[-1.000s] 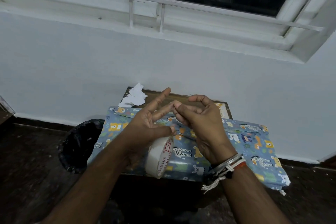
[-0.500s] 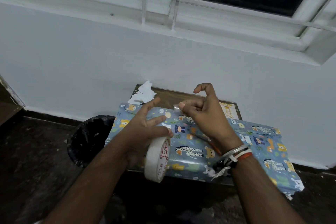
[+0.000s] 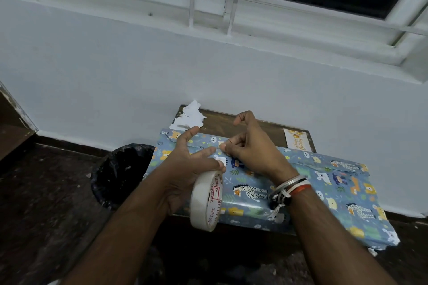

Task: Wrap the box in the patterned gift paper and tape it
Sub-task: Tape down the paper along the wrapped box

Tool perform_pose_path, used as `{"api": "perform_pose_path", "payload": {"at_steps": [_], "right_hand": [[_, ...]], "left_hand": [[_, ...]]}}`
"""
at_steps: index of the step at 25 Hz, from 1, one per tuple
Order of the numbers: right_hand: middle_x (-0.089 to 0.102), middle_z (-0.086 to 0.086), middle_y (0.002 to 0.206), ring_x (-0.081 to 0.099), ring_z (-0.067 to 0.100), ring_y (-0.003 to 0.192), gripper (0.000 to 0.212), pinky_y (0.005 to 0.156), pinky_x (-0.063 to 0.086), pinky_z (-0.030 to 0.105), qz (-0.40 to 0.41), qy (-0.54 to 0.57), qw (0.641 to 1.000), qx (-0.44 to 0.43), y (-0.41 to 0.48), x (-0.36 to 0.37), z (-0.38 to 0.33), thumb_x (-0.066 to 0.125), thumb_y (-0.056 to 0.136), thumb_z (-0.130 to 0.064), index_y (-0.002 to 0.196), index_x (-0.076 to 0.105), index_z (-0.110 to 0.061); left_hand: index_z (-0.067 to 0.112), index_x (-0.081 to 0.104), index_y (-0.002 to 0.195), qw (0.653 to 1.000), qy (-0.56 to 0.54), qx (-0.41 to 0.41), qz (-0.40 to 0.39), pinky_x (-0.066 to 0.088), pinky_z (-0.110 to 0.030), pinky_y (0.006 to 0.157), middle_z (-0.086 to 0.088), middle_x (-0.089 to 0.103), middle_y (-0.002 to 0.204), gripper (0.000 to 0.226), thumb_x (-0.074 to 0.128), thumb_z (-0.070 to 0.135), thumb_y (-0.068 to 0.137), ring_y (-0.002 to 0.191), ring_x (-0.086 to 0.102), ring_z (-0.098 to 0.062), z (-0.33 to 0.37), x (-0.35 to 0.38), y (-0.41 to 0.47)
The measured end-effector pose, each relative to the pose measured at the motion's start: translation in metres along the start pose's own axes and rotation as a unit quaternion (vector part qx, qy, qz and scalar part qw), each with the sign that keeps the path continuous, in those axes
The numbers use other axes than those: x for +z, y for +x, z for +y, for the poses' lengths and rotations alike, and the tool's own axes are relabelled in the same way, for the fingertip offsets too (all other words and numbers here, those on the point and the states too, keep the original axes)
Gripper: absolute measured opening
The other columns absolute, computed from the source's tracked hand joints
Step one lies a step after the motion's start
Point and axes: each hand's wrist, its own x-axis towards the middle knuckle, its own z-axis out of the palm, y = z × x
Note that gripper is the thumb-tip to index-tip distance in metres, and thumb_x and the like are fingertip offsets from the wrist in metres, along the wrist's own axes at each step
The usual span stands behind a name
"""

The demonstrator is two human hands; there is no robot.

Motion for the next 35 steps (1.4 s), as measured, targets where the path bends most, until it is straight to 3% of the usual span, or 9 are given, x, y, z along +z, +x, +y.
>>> {"api": "perform_pose_path", "payload": {"at_steps": [3, 7, 12, 19, 21, 23, 25, 30, 35], "right_hand": [[0.070, 0.002, 0.073, 0.063, 0.011, 0.055, 0.045, 0.051, 0.046, 0.024, 0.036, -0.099, 0.994, -0.031, 0.002, 0.009, -0.001, 0.072, 0.089, -0.012, 0.111, 0.035, -0.026], [0.065, 0.006, 0.076, 0.063, 0.023, 0.068, 0.046, 0.060, 0.050, 0.036, 0.061, -0.177, 0.982, -0.030, 0.008, 0.020, -0.003, 0.071, 0.086, -0.009, 0.110, 0.034, -0.023], [0.060, 0.002, 0.074, 0.058, 0.019, 0.063, 0.044, 0.054, 0.036, 0.030, 0.094, -0.161, 0.983, -0.005, 0.008, 0.021, 0.006, 0.076, 0.088, -0.023, 0.106, 0.036, -0.021], [0.066, 0.002, 0.075, 0.060, 0.013, 0.064, 0.047, 0.058, 0.044, 0.024, 0.022, -0.156, 0.987, -0.021, 0.000, 0.005, 0.009, 0.081, 0.085, -0.025, 0.111, 0.043, -0.021], [0.068, -0.001, 0.074, 0.062, 0.011, 0.062, 0.032, 0.058, 0.045, 0.020, 0.046, -0.107, 0.993, -0.017, -0.007, 0.003, 0.008, 0.075, 0.090, -0.020, 0.109, 0.050, -0.021], [0.069, -0.001, 0.076, 0.063, 0.012, 0.065, 0.011, 0.065, 0.051, 0.026, 0.035, 0.073, 0.997, 0.005, -0.017, -0.002, -0.001, 0.064, 0.100, -0.020, 0.111, 0.061, -0.017], [0.070, 0.008, 0.085, 0.064, 0.015, 0.076, 0.024, 0.076, 0.057, 0.033, 0.000, 0.206, 0.978, 0.025, -0.032, -0.013, -0.012, 0.058, 0.104, -0.030, 0.113, 0.071, -0.012], [0.078, 0.017, 0.096, 0.074, 0.035, 0.095, 0.030, 0.091, 0.059, 0.040, -0.029, 0.221, 0.975, 0.012, -0.054, -0.030, -0.016, 0.075, 0.087, -0.035, 0.105, 0.079, -0.010], [0.077, 0.007, 0.078, 0.070, 0.014, 0.071, 0.012, 0.072, 0.059, 0.026, 0.003, 0.217, 0.976, -0.013, -0.060, -0.047, -0.011, 0.075, 0.090, -0.014, 0.094, 0.078, -0.004]], "left_hand": [[0.039, 0.039, 0.142, 1.000, -0.006, -0.002, 0.005, 0.058, -0.039, 0.073, -0.018, 0.064, 0.132, 0.099, 0.076, -0.021, 0.072, 0.083, 0.071, -0.031, 0.000, 0.001, -0.001], [0.040, 0.039, 0.144, 1.000, -0.025, -0.006, 0.008, 0.057, -0.038, 0.067, -0.018, 0.063, 0.131, 0.111, 0.080, -0.010, 0.054, 0.079, 0.073, -0.030, 0.002, 0.000, -0.002], [0.036, 0.039, 0.147, 1.000, -0.024, 0.002, 0.018, 0.056, -0.039, 0.072, -0.020, 0.064, 0.130, 0.100, 0.077, -0.019, 0.073, 0.080, 0.072, -0.030, 0.000, 0.001, -0.002], [0.040, 0.042, 0.139, 0.997, -0.034, 0.059, 0.036, 0.060, -0.044, 0.081, -0.014, 0.062, 0.134, 0.089, 0.075, -0.014, 0.076, 0.088, 0.075, -0.031, -0.003, 0.006, 0.004], [0.044, 0.046, 0.134, 0.995, -0.030, 0.087, 0.032, 0.058, -0.051, 0.090, -0.008, 0.063, 0.136, 0.091, 0.083, -0.008, 0.069, 0.096, 0.075, -0.032, -0.004, 0.007, 0.006], [0.048, 0.048, 0.131, 0.992, -0.002, 0.125, 0.028, 0.055, -0.055, 0.096, -0.002, 0.063, 0.139, 0.092, 0.086, -0.005, 0.067, 0.105, 0.073, -0.032, -0.004, 0.009, 0.006], [0.050, 0.047, 0.132, 0.986, 0.030, 0.164, 0.019, 0.053, -0.056, 0.100, 0.001, 0.060, 0.144, 0.087, 0.084, -0.001, 0.072, 0.104, 0.074, -0.030, -0.003, 0.016, 0.004], [0.048, 0.041, 0.138, 0.964, 0.101, 0.244, -0.013, 0.057, -0.052, 0.098, 0.009, 0.054, 0.149, 0.082, 0.077, -0.003, 0.084, 0.099, 0.074, -0.037, -0.009, 0.036, 0.001], [0.042, 0.038, 0.141, 0.951, 0.162, 0.261, -0.033, 0.059, -0.030, 0.080, 0.012, 0.061, 0.139, 0.082, 0.068, -0.012, 0.087, 0.079, 0.076, -0.023, -0.011, 0.048, 0.003]]}}
